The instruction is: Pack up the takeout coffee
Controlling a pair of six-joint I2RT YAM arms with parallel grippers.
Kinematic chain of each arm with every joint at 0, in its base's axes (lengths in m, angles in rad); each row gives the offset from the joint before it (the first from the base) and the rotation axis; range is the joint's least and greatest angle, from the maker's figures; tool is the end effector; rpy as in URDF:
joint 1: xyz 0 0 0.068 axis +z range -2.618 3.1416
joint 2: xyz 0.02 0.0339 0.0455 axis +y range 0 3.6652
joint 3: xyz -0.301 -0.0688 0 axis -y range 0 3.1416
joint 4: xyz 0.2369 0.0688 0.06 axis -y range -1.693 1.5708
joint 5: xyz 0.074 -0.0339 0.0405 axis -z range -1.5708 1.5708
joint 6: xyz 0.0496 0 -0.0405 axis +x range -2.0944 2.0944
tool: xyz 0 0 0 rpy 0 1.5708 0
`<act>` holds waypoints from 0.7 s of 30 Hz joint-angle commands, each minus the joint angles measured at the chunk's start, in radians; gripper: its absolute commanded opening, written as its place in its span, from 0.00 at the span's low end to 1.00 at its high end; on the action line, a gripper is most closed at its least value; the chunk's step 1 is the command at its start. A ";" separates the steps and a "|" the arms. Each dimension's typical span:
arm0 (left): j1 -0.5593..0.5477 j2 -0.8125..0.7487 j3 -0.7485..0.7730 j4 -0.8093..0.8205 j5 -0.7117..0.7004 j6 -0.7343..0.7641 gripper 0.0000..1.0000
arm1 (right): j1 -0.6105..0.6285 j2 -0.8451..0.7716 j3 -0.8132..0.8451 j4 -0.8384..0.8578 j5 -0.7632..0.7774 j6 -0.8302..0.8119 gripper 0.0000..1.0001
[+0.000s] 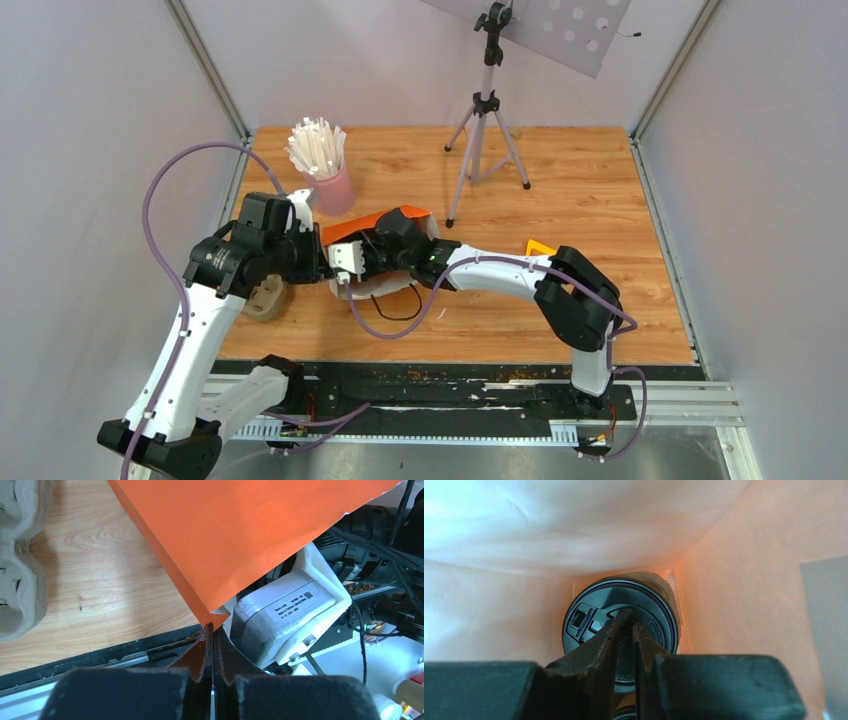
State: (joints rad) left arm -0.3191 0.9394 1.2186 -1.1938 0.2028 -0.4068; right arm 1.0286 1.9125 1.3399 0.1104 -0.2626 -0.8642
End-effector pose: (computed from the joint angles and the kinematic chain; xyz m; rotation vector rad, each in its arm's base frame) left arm 0.1187 -0.0497 0.3823 -0.0235 2.5451 -0.5494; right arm 0.2272 0.4020 0.2648 -1.7431 1.0516 0.3702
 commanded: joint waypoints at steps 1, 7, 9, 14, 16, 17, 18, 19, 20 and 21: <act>0.000 0.011 0.058 0.024 0.031 -0.019 0.00 | -0.007 -0.096 0.060 -0.082 -0.009 0.036 0.18; 0.000 0.009 0.045 0.031 0.033 -0.050 0.00 | -0.009 -0.156 0.054 -0.168 -0.048 0.082 0.19; 0.000 0.008 0.050 0.032 0.038 -0.060 0.00 | -0.009 -0.170 0.058 -0.189 -0.032 0.088 0.19; 0.000 0.016 0.070 0.037 0.041 -0.088 0.00 | -0.013 -0.203 0.108 -0.298 0.047 0.117 0.19; 0.002 0.022 0.075 0.039 0.047 -0.101 0.00 | -0.016 -0.218 0.120 -0.340 0.067 0.129 0.19; 0.003 0.026 0.075 0.042 0.055 -0.110 0.00 | -0.018 -0.227 0.122 -0.358 0.072 0.130 0.20; 0.004 0.028 0.076 0.046 0.063 -0.120 0.00 | -0.019 -0.237 0.123 -0.371 0.075 0.131 0.20; 0.004 0.031 0.076 0.048 0.070 -0.132 0.00 | -0.020 -0.248 0.121 -0.380 0.081 0.132 0.20; 0.005 0.031 0.077 0.054 0.076 -0.144 0.00 | -0.021 -0.259 0.120 -0.385 0.087 0.135 0.20; 0.006 0.032 0.077 0.056 0.081 -0.152 0.00 | -0.024 -0.271 0.117 -0.389 0.093 0.139 0.20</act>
State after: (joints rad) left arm -0.3191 0.9676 1.2560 -1.1755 0.2432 -0.5060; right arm 1.0153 1.7248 1.4162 -0.2214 -0.2081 -0.7616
